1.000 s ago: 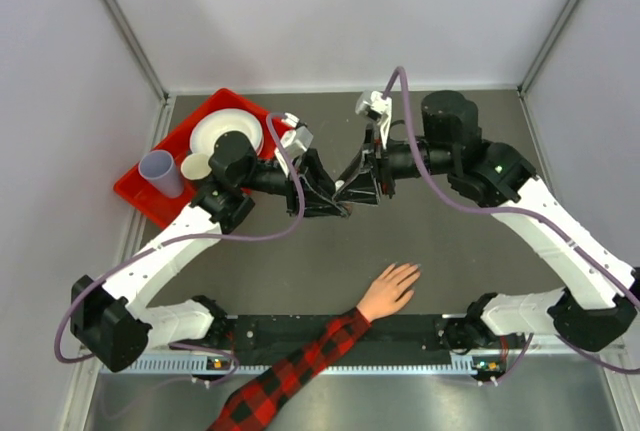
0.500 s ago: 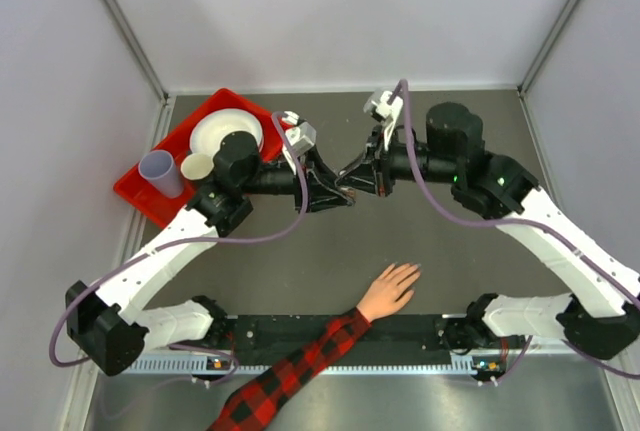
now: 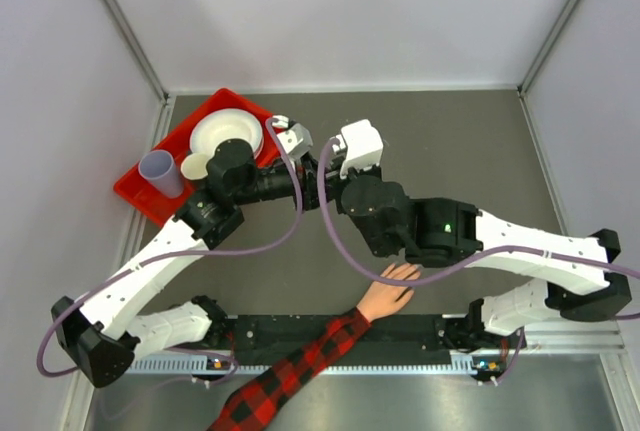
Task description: Paint the nails
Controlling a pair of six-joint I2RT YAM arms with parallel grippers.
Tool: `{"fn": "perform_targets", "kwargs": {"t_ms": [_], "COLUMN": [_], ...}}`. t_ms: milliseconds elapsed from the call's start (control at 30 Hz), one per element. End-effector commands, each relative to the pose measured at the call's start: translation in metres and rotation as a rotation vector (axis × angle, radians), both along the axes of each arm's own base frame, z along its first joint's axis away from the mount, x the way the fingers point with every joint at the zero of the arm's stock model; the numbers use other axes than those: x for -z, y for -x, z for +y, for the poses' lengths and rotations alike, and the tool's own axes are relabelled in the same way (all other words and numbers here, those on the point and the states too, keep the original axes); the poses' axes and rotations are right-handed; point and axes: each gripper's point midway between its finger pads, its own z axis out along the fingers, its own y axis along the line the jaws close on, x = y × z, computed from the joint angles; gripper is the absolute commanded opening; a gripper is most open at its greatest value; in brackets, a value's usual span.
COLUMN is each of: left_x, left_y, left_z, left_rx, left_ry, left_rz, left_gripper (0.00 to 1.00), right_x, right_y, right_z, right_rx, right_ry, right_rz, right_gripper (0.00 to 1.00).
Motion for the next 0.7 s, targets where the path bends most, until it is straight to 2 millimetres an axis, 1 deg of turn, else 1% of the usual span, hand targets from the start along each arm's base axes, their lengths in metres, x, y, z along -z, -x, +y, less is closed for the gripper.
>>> {"fn": "perform_targets", "kwargs": {"t_ms": [0, 33, 67, 100, 133, 167, 200, 233, 267, 300, 333, 367, 400, 433, 567, 600, 667], "left_x": [-0.003, -0.003, -0.007, -0.008, -0.006, -0.011, -0.012, -0.010, -0.012, -0.013, -0.013, -0.012, -0.012, -0.012, -0.011, -0.010, -0.010], "left_y": [-0.054, -0.039, -0.033, -0.025, -0.019, -0.006, -0.001, 0.003, 0.012, 0.015, 0.019, 0.024, 0.025, 0.025, 0.032, 0.034, 0.036], "left_z": [0.021, 0.013, 0.009, 0.006, 0.002, -0.002, -0.003, -0.004, -0.005, -0.005, -0.006, -0.006, -0.006, -0.007, -0.007, -0.007, -0.008], "left_rx": [-0.238, -0.139, -0.093, -0.040, 0.006, 0.086, 0.115, 0.144, 0.198, 0.217, 0.240, 0.269, 0.280, 0.286, 0.329, 0.341, 0.355], "left_ry": [-0.005, 0.001, 0.016, 0.021, 0.023, 0.045, 0.054, 0.059, 0.068, 0.070, 0.071, 0.070, 0.071, 0.071, 0.071, 0.070, 0.069], "left_rz": [-0.045, -0.046, -0.053, -0.054, -0.050, -0.056, -0.058, -0.057, -0.060, -0.061, -0.062, -0.060, -0.062, -0.059, -0.054, -0.054, -0.049], "left_gripper": [0.00, 0.00, 0.00, 0.00, 0.00, 0.00, 0.00, 0.00, 0.00, 0.00, 0.00, 0.00, 0.00, 0.00, 0.00, 0.00, 0.00], "right_x": [-0.024, -0.022, -0.027, -0.025, -0.025, -0.030, -0.029, -0.029, -0.034, -0.034, -0.035, -0.036, -0.035, -0.034, -0.024, -0.019, -0.020], "right_y": [0.027, 0.019, 0.021, 0.025, 0.031, 0.034, 0.046, 0.039, 0.044, 0.050, 0.049, 0.042, 0.048, 0.049, 0.039, 0.036, 0.036], "right_z": [0.010, 0.006, 0.002, 0.002, 0.006, -0.003, 0.001, -0.008, -0.013, -0.013, -0.015, -0.021, -0.017, -0.018, -0.013, -0.009, -0.006], "right_rx": [-0.255, -0.275, -0.322, -0.388, -0.493, -0.527, -0.623, -0.631, -0.666, -0.722, -0.735, -0.723, -0.783, -0.799, -0.802, -0.807, -0.832], "right_ry": [-0.028, -0.027, -0.037, -0.028, -0.033, -0.053, -0.062, -0.064, -0.078, -0.086, -0.091, -0.100, -0.105, -0.101, -0.076, -0.070, -0.076], "right_rz": [0.038, 0.066, 0.079, 0.096, 0.117, 0.114, 0.132, 0.135, 0.131, 0.146, 0.156, 0.162, 0.190, 0.205, 0.269, 0.292, 0.300], "right_gripper": [0.12, 0.19, 0.25, 0.34, 0.38, 0.48, 0.59, 0.62, 0.63, 0.65, 0.65, 0.65, 0.64, 0.63, 0.56, 0.55, 0.52]}}
